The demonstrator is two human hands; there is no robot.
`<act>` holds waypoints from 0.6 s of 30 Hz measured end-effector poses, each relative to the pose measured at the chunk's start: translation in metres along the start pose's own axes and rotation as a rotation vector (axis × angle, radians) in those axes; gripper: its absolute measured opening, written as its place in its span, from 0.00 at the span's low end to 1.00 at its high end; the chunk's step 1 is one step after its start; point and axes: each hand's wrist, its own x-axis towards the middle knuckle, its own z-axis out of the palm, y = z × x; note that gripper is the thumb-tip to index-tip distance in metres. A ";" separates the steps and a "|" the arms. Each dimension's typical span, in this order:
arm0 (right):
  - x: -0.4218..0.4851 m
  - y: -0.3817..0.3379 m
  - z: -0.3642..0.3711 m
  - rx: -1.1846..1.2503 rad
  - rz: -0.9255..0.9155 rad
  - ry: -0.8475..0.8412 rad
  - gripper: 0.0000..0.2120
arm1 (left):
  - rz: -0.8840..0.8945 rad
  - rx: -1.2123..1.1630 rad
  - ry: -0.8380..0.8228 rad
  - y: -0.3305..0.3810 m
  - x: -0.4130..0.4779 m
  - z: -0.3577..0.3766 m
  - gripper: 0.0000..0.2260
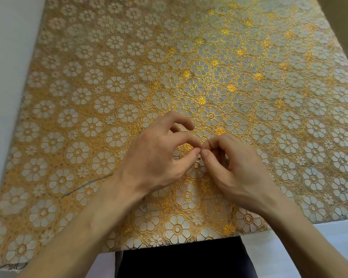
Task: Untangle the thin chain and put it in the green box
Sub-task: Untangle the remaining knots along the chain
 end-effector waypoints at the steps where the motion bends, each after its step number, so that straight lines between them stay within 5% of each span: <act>1: 0.000 0.000 0.000 -0.006 -0.004 0.000 0.04 | 0.028 0.025 -0.007 -0.001 0.001 -0.001 0.08; 11: 0.002 -0.001 0.000 -0.117 -0.024 -0.003 0.07 | 0.174 0.206 0.036 -0.005 -0.002 0.002 0.07; 18: 0.005 -0.005 -0.002 -0.013 0.043 -0.014 0.05 | 0.109 0.143 0.095 -0.004 -0.001 0.005 0.04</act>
